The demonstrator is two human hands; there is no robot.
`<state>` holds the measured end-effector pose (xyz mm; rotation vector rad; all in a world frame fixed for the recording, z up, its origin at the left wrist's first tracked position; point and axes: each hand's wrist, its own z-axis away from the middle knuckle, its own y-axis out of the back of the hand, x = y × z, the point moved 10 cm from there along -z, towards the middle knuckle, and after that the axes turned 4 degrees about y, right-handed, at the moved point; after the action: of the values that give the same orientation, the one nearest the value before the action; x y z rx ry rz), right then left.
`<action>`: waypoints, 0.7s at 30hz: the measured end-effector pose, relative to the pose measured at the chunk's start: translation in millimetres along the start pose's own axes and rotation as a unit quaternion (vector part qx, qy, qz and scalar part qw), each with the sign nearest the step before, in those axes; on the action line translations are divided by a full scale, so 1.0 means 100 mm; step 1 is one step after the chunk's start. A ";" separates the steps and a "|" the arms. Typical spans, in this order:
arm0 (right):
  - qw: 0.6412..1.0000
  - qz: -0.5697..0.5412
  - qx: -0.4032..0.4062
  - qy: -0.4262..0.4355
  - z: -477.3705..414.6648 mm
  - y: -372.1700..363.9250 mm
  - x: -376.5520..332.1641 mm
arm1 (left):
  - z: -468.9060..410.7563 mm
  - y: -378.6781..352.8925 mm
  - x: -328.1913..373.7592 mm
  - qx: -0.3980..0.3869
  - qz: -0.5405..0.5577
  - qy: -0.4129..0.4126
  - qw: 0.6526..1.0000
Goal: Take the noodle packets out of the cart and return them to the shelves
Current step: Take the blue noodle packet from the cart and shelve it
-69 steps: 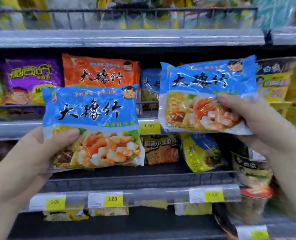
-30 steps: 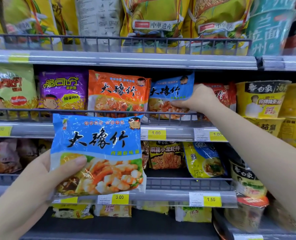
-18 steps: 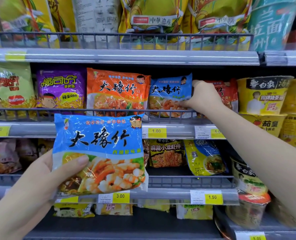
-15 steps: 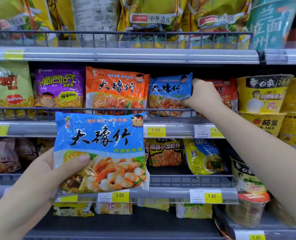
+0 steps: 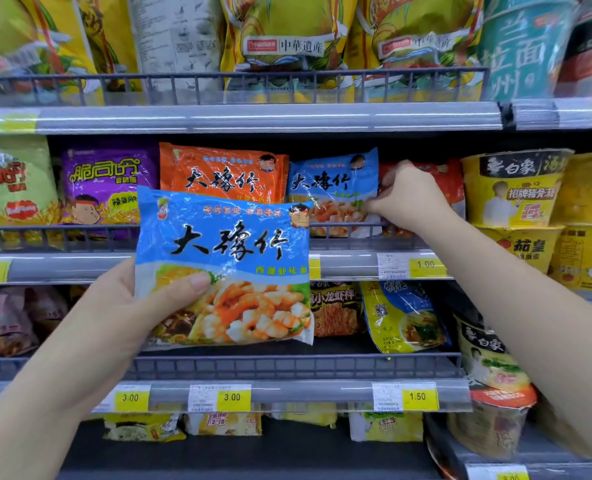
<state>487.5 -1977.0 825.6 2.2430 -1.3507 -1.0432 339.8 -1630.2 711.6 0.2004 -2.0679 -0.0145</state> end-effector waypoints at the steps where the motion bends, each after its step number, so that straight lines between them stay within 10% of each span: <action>1: 1.000 -0.020 0.000 0.001 0.01 0.01 0.02 | -0.01 -0.06 0.01 -0.013 0.010 -0.002 1.000; 14: 0.993 -0.075 -0.002 0.086 0.35 0.36 -0.04 | -0.15 -0.47 0.17 -0.019 0.037 0.024 0.999; 21: 0.934 -0.273 -0.197 0.124 0.93 0.16 -0.30 | -0.45 -0.80 0.38 -0.037 0.055 0.016 0.998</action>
<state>401.4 -1949.9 784.3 2.3686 -0.3664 -1.0299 372.4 -1711.8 759.2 0.0417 -2.0392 -0.0207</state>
